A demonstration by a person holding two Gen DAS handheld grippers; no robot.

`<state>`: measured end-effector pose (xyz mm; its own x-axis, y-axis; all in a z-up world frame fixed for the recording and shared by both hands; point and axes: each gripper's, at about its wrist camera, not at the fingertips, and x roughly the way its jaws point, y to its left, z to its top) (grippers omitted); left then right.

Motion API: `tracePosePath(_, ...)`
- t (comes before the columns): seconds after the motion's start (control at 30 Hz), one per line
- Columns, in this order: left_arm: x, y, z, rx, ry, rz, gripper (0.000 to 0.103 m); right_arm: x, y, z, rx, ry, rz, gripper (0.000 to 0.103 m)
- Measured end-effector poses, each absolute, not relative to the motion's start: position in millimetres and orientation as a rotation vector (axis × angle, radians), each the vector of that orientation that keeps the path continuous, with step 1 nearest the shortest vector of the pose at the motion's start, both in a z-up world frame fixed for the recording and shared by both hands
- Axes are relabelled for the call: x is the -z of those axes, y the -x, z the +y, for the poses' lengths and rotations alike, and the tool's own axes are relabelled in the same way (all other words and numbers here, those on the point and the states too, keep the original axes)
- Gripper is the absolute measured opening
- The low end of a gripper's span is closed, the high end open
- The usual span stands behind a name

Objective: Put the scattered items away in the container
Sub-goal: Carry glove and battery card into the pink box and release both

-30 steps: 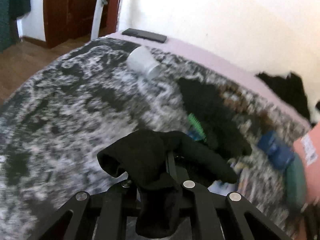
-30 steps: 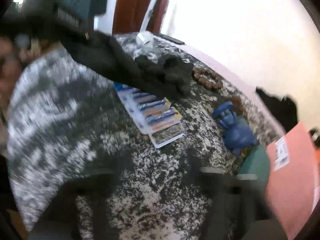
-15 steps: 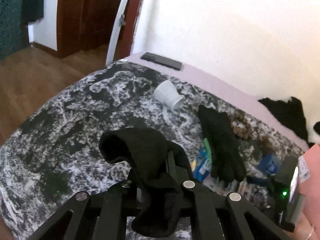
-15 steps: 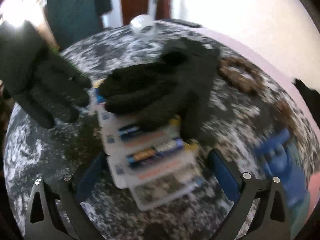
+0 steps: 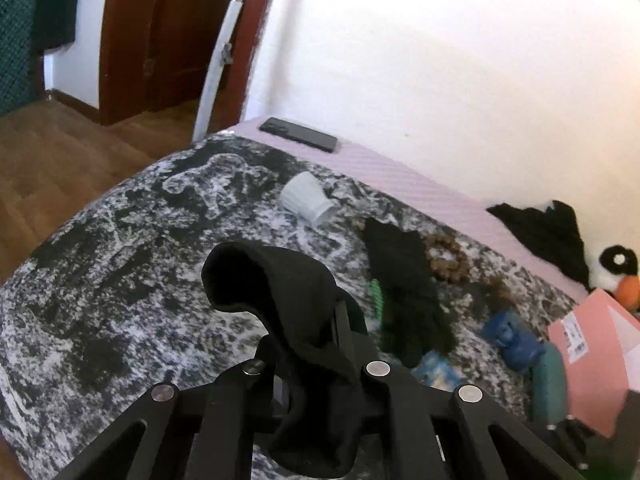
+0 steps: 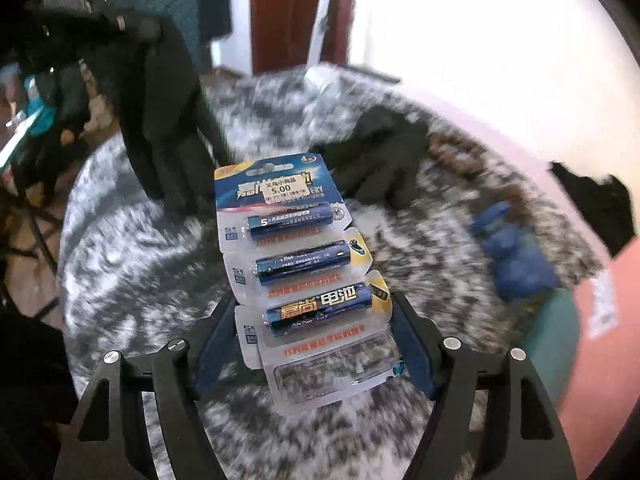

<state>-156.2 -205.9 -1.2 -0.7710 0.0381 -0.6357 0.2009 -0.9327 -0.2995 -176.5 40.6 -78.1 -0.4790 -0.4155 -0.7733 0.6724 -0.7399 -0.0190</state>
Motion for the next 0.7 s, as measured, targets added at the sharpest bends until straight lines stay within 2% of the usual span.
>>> tracePosePath(0.2,-15,141,-172,2.902,-0.985,0.489,0.007,35,140,71,2.377,-0.950,0.268,0.077)
tracePosePath(0.47,-53,118,-119,3.018,-0.865,0.432,0.007,-31,97,113,2.520,-0.753,0.186,0.077)
tracePosePath(0.7,-92,99,-58,3.142,-0.743,0.354,0.007,-65,69,170,2.633,-0.633,0.114,0.077)
